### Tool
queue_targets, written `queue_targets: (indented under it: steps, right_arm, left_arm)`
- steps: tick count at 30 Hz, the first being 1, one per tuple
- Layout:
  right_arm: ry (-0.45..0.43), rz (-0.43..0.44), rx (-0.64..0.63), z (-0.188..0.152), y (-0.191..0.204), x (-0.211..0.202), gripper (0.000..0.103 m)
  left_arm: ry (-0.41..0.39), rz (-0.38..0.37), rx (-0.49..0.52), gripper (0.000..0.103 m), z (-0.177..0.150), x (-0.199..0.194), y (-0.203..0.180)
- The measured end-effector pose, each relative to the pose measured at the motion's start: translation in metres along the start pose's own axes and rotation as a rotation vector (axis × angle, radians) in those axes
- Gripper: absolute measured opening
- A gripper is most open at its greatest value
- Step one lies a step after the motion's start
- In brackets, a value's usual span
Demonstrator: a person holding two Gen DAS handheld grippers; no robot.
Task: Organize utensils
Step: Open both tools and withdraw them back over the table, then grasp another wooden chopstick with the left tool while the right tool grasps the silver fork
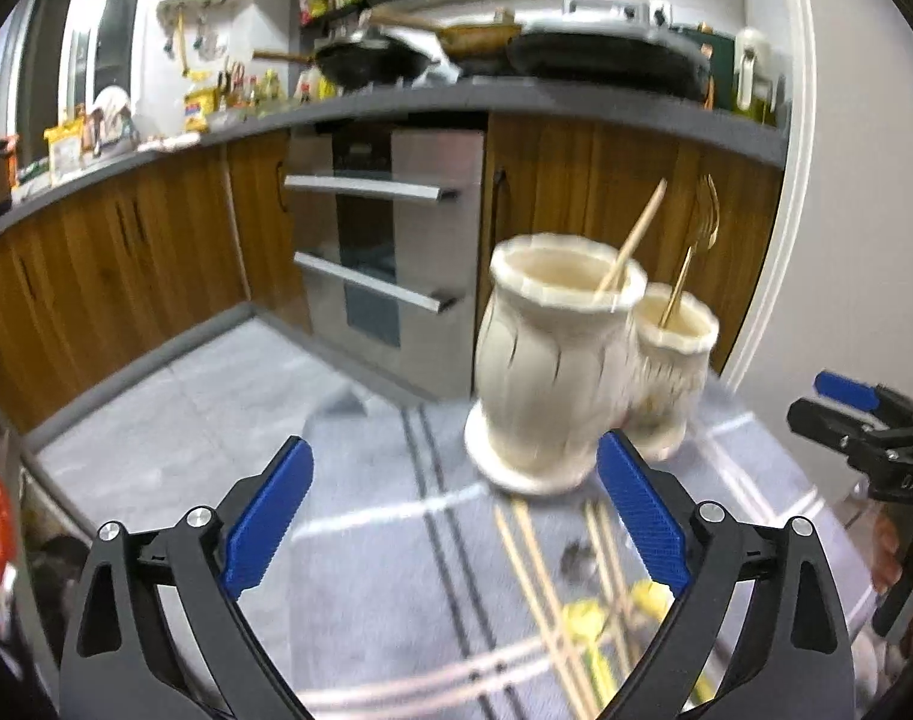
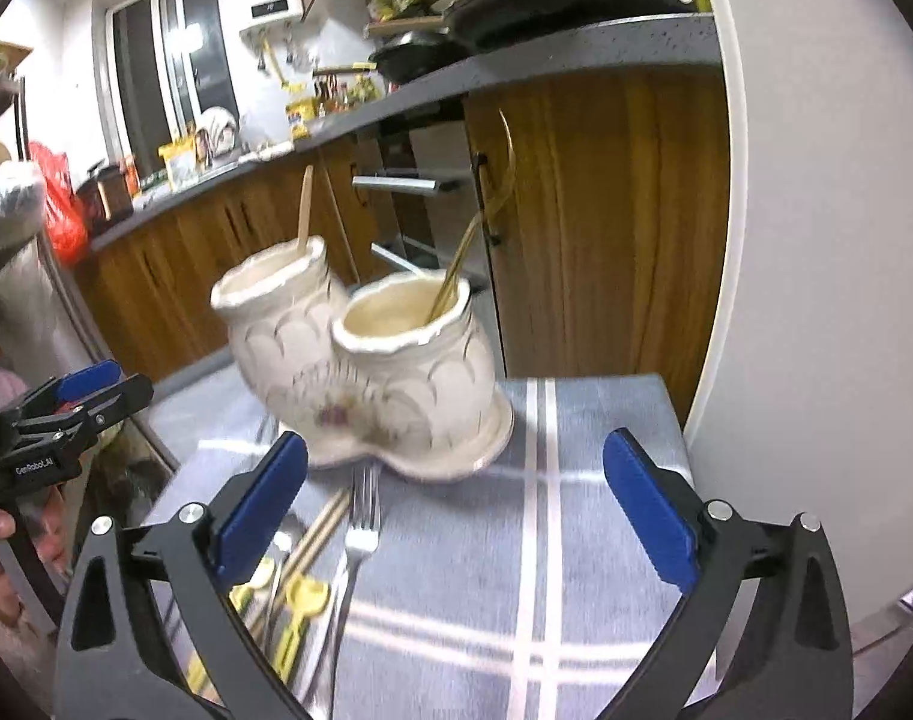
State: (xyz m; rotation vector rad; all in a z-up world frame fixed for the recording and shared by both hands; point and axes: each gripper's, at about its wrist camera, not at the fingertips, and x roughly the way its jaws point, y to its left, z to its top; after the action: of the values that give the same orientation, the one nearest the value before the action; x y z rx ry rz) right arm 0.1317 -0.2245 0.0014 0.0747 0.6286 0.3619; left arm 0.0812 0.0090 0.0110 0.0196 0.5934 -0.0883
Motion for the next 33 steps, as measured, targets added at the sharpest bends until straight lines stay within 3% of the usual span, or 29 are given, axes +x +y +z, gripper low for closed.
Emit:
queue_targets:
  steps: [9, 24, 27, 33]
  right_arm:
    - [0.112, -0.032, -0.021, -0.033, 0.008, 0.016, 0.097]
    - [0.229, -0.022, -0.118, -0.066, 0.039, 0.038, 0.097]
    - [0.239, -0.023, -0.136, -0.066, 0.044, 0.038, 0.092]
    - [0.274, -0.014, -0.15, -0.07, 0.05, 0.042, 0.07]
  left_arm:
    - [0.117, 0.01, -0.005, 0.096, -0.044, 0.007, 0.003]
    - [0.194, -0.021, 0.008, 0.096, -0.076, 0.011, -0.002]
    - [0.206, -0.02, 0.017, 0.096, -0.079, 0.013, -0.004]
    - [0.228, -0.028, 0.019, 0.096, -0.084, 0.016, -0.007]
